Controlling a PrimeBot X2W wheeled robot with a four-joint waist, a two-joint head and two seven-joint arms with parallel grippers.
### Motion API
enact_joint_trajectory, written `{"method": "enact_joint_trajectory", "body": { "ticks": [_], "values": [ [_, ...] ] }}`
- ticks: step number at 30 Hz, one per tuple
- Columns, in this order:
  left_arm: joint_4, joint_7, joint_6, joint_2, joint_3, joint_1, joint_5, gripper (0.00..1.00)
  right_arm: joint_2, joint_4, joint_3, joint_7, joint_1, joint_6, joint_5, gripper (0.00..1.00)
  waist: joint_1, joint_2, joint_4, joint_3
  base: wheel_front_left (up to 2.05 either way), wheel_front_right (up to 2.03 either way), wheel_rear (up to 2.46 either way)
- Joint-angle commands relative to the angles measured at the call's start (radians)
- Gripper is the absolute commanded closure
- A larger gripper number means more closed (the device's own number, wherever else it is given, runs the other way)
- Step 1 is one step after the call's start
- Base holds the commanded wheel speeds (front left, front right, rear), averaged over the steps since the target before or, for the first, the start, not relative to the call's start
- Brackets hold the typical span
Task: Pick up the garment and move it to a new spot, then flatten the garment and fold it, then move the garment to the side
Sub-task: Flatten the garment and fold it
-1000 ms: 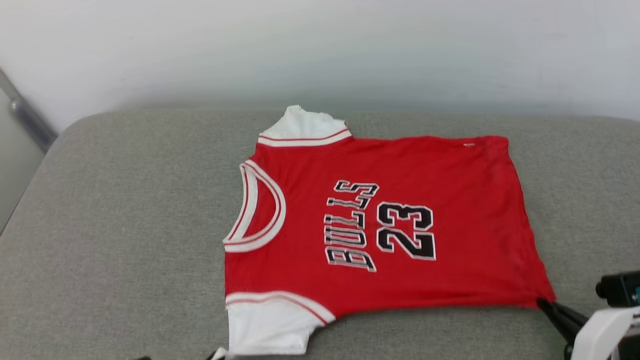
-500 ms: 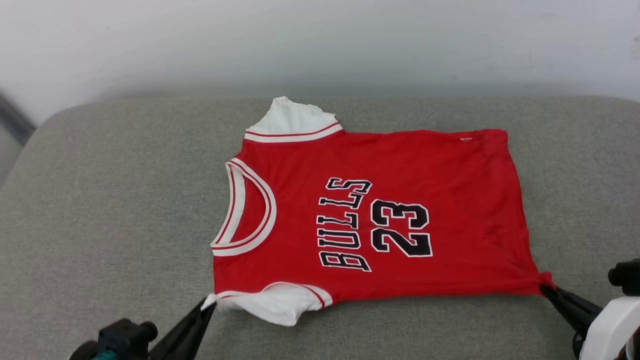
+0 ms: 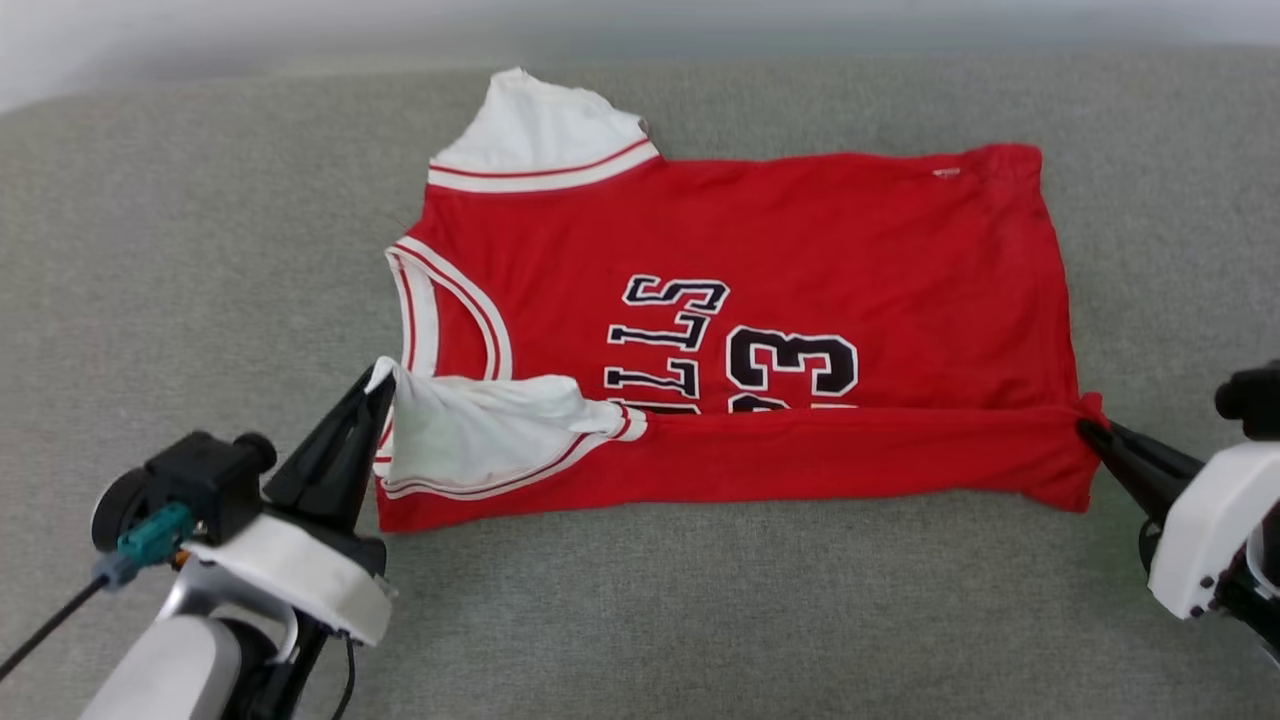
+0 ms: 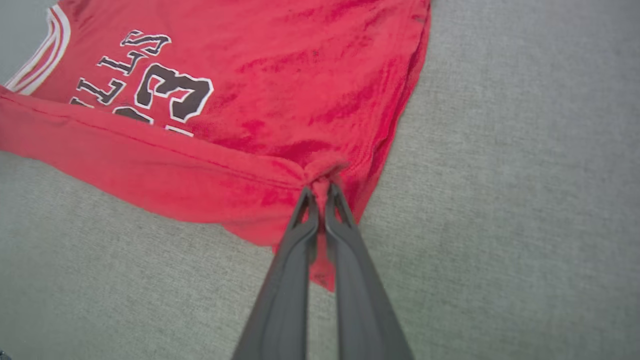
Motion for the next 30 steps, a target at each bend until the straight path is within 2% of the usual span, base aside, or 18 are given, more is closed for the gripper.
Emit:
{"method": "enact_joint_trajectory", "body": {
  "ticks": [1,8,17,18,19,20,25,30],
  "values": [
    [0.011,-0.002,-0.006,-0.005,-0.002,-0.022,0.002,1.00,0.007,0.008,0.007,0.006,-0.021,-0.001,-0.010,1.00,-0.0003,-0.0001,-0.012,0.029,0.00,0.00,0.00],
    [0.148,-0.013,-0.038,-0.017,-0.022,-0.125,0.003,1.00,0.048,0.095,0.043,0.006,-0.116,-0.001,-0.047,1.00,-0.0003,-0.0001,-0.018,0.075,0.00,0.00,0.00],
    [0.360,-0.022,-0.031,-0.078,-0.037,-0.222,-0.011,1.00,0.077,0.192,0.085,-0.026,-0.168,-0.001,-0.069,1.00,-0.0003,-0.0001,-0.010,0.081,0.00,0.00,0.00],
    [0.387,-0.023,-0.027,-0.088,-0.037,-0.228,-0.014,0.98,0.081,0.200,0.091,-0.035,-0.171,-0.001,-0.077,0.73,-0.0003,-0.0001,-0.009,0.076,0.00,0.00,0.00],
    [0.413,-0.028,-0.023,-0.095,-0.040,-0.234,-0.010,0.53,0.088,0.210,0.092,-0.041,-0.173,-0.001,-0.076,0.13,-0.0003,-0.0001,-0.009,0.069,0.00,0.00,0.00],
    [0.433,-0.036,-0.021,-0.102,-0.042,-0.240,-0.008,0.00,0.096,0.220,0.091,-0.045,-0.174,-0.001,-0.071,0.00,-0.0003,-0.0001,-0.009,0.063,0.00,0.00,0.00],
    [0.506,-0.078,-0.008,-0.133,-0.036,-0.224,-0.021,0.00,0.110,0.247,0.105,-0.054,-0.176,-0.001,-0.080,0.00,-0.0003,-0.0001,-0.011,0.021,0.00,0.00,0.00],
    [0.512,-0.094,0.017,-0.147,-0.022,-0.176,-0.039,0.00,0.111,0.251,0.109,-0.065,-0.142,-0.001,-0.118,0.00,-0.0003,-0.0001,-0.011,-0.028,0.00,0.00,0.00]
  ]
}}
